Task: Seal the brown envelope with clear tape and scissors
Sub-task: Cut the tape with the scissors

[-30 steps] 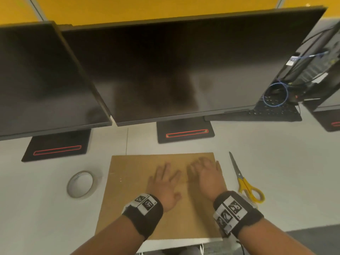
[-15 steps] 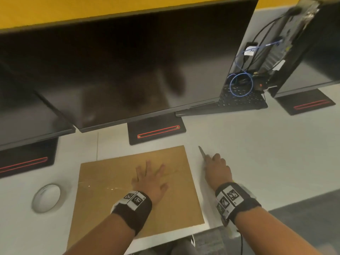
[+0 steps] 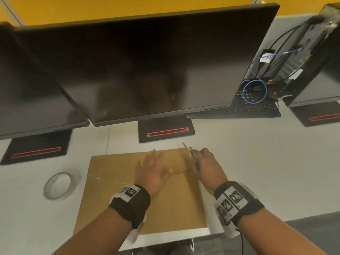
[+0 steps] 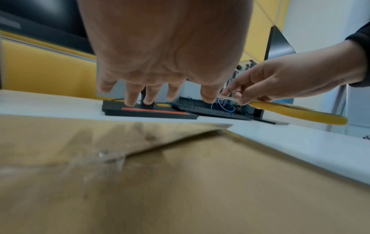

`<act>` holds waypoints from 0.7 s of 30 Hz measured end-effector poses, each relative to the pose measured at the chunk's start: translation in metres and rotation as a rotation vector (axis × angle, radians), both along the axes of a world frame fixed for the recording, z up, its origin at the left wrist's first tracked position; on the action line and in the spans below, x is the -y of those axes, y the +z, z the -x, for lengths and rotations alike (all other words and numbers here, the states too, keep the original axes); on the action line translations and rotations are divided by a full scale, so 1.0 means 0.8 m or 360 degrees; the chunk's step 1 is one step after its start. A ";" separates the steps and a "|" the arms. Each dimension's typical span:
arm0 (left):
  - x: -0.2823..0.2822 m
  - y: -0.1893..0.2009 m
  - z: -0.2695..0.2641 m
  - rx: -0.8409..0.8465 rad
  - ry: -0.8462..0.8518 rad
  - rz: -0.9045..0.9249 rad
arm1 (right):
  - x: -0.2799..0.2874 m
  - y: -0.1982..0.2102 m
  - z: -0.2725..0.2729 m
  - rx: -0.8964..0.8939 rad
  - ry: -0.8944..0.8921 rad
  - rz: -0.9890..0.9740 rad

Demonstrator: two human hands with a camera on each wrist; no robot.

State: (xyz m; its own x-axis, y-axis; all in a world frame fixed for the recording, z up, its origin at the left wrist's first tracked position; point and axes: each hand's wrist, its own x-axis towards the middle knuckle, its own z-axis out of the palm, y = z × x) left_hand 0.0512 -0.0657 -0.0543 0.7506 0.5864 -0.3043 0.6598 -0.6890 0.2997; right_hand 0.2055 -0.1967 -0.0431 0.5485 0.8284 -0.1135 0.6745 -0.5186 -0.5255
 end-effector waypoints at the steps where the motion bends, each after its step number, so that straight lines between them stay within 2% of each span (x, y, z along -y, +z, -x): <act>1: -0.006 0.009 0.002 0.0140 -0.0007 -0.0023 | -0.012 0.006 0.008 -0.0025 0.0113 -0.0042; 4: -0.029 0.031 0.013 0.0387 -0.0125 -0.0212 | -0.048 0.021 0.041 -0.0066 0.0419 -0.0117; 7: -0.055 0.043 0.036 0.0460 -0.0193 -0.0307 | -0.081 0.028 0.081 -0.0091 0.0617 -0.0176; 10: -0.078 0.044 0.073 0.0404 -0.0190 -0.0272 | -0.107 0.023 0.112 -0.0117 0.0699 -0.0183; 12: -0.086 0.048 0.097 0.0522 -0.0213 -0.0327 | -0.120 0.019 0.126 -0.0073 0.0751 -0.0151; 15: -0.105 0.036 0.136 0.0511 -0.0180 -0.0301 | -0.136 0.015 0.147 0.0034 0.0829 -0.0137; 17: -0.118 0.029 0.156 0.0516 -0.0121 -0.0287 | -0.142 0.015 0.162 0.0006 0.0835 -0.0116; 21: -0.139 0.021 0.183 0.0496 -0.0057 -0.0217 | -0.151 0.012 0.174 -0.0027 0.0827 0.0068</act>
State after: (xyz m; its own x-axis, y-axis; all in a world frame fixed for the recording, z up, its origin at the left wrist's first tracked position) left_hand -0.0955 0.0454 -0.0378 0.8161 0.5774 0.0227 0.5255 -0.7579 0.3866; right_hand 0.0660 -0.0759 -0.0337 0.0639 0.9853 -0.1583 0.8402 -0.1387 -0.5242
